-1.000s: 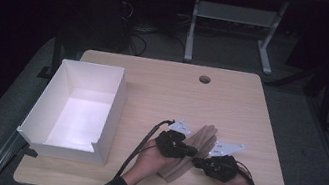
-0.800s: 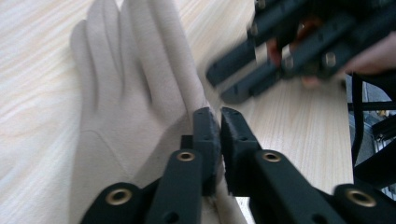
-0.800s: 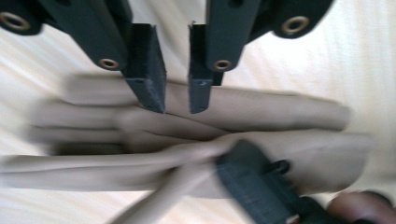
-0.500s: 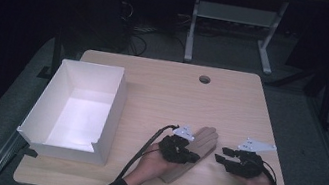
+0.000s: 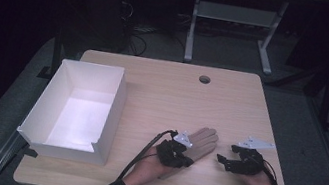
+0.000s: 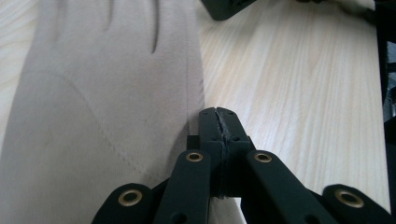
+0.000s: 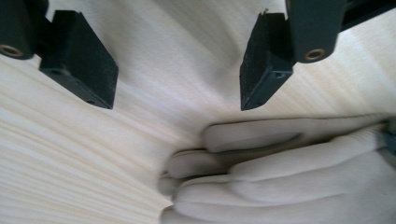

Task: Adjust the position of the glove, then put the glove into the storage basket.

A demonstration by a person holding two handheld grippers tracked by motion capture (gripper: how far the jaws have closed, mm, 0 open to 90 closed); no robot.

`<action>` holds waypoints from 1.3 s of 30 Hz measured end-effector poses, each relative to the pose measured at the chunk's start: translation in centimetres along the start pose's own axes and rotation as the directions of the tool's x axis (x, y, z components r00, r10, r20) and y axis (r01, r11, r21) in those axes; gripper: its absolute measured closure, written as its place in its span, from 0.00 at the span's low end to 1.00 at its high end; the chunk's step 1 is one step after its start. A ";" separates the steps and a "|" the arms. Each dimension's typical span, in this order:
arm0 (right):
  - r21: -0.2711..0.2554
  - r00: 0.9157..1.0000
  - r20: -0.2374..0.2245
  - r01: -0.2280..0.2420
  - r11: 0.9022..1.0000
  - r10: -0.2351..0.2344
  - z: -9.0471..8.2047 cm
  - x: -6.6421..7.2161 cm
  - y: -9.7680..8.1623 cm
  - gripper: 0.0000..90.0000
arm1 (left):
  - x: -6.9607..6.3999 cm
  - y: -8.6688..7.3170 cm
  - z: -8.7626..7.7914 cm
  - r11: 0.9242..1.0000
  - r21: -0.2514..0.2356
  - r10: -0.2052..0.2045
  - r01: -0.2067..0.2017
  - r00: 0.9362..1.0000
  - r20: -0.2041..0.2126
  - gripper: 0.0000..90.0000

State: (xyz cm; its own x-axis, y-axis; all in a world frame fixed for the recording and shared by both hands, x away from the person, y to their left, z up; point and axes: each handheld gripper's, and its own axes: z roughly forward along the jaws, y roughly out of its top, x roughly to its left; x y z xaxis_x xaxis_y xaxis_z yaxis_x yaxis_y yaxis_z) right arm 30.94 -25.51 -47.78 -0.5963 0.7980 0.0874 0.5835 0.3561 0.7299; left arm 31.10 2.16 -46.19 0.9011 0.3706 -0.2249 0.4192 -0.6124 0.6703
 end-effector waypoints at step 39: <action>0.012 0.999 0.038 0.029 1.000 -0.029 0.3 0.0 -0.3 0.18 | 3.9 1.4 -0.6 0.992 0.090 0.102 -0.091 0.988 -0.118 0.15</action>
State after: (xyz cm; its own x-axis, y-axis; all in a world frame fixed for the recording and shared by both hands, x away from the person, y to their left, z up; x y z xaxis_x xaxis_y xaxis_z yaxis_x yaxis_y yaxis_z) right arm 30.95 -25.44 -48.16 -0.5913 0.8054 0.0401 0.5728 0.3845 0.7239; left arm 35.08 3.18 -45.71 0.9197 0.3863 -0.0704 0.3432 -0.7039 0.6219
